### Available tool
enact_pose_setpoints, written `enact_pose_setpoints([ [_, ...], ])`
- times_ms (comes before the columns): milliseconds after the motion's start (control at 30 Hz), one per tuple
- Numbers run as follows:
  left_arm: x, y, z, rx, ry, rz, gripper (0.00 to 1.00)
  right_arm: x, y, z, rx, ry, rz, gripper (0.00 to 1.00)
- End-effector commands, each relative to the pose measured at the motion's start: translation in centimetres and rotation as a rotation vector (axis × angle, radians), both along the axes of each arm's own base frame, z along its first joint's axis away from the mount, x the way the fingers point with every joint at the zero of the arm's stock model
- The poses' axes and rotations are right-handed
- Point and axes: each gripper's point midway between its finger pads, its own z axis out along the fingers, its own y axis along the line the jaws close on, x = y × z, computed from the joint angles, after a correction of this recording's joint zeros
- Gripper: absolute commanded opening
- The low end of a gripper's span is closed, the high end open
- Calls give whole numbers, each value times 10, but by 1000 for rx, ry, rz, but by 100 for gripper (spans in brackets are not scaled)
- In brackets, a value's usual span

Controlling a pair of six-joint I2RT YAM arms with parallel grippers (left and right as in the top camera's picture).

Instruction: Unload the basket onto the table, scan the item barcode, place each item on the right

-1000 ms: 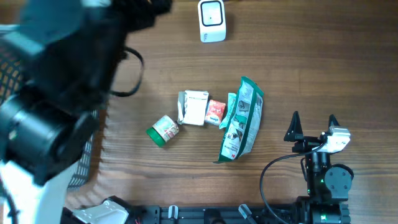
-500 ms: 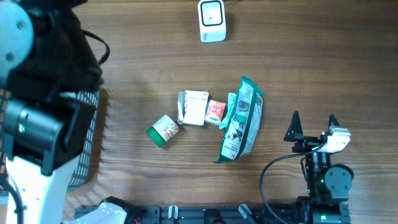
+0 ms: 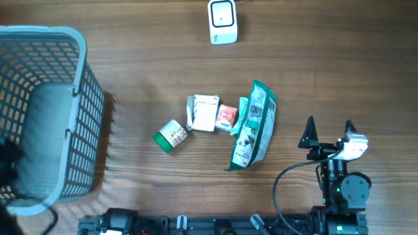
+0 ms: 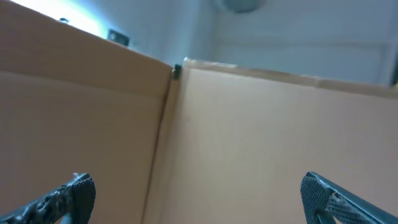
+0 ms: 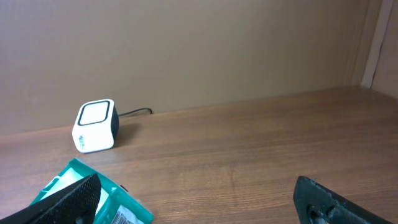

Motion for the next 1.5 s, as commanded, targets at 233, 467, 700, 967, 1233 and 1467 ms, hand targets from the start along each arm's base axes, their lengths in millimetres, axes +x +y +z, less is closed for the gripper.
enact_pose_setpoints([
  [233,-142,-19,-6,8,-372,-252,100,0,1,2,-20,-10,10,100],
  [467,-195,-24,-15,42,-492,-346,100,0,1,2,-20,-10,10,100],
  [700,-186,-26,-18,46,-472,-362,100,0,1,2,-20,-9,10,100],
  [967,-44,-46,-151,-93,125,-418,100,0,1,2,-21,-9,10,100],
  [1233,93,-66,-350,-279,515,-415,100,0,1,2,-21,-10,10,100],
  [1467,113,-69,-401,-320,557,-408,100,0,1,2,-20,-10,10,100],
])
